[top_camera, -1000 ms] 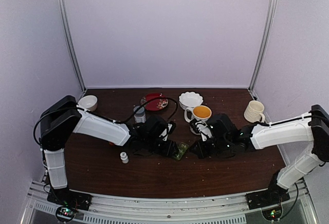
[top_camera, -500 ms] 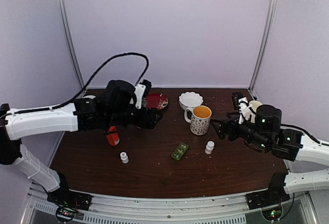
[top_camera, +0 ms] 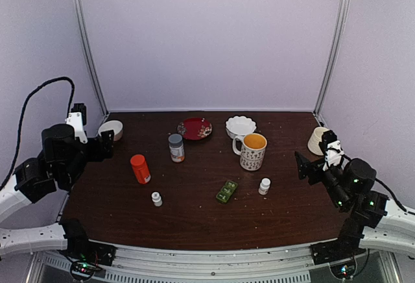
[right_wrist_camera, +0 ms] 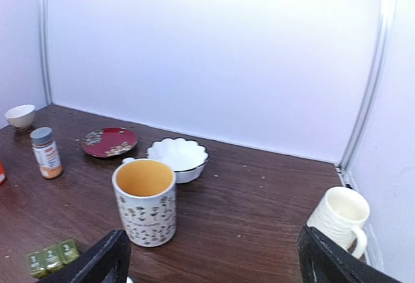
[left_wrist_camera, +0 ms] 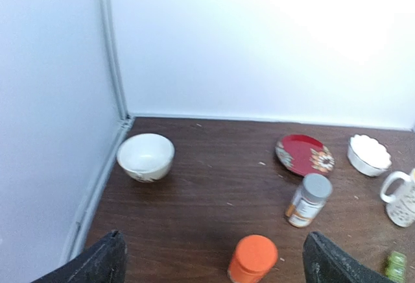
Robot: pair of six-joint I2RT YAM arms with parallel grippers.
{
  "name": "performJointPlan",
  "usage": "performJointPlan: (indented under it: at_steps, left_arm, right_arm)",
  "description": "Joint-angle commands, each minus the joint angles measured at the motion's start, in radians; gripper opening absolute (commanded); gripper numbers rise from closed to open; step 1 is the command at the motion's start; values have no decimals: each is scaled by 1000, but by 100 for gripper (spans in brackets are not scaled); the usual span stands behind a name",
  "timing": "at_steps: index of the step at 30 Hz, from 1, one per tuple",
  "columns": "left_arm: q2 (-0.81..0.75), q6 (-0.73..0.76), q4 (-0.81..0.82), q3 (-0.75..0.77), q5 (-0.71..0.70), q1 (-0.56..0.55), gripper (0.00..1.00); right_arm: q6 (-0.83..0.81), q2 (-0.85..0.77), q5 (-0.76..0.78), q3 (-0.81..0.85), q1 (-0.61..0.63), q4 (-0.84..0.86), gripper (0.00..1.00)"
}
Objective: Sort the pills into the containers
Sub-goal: Reset both arms
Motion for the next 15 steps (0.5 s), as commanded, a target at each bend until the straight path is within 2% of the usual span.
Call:
performJointPlan:
  at_steps: [1,3,7,10,12,15]
  left_arm:
    - [-158,176,108,-143,-207,58,97]
    - [-220,249,186,-217,-246,68,98]
    - [-314,377,354,-339,-338,78,98]
    - [-344,468,503,-418,-338,101,97]
    - [-325,486,542,-440,-335,122,97]
    - [-262,487,544,-431,-300,162,98]
  right_arm:
    - [-76,-16,84,-28,-102,158,93]
    - [-84,4,105,-41,-164,224,93]
    - [-167,72,160,-128,-247,484,95]
    - [-161,157,90,-139,-344,532,95]
    - [-143,229,56,-147,-415,572,96]
    - [-50,358,-133,-170,-564,690,96]
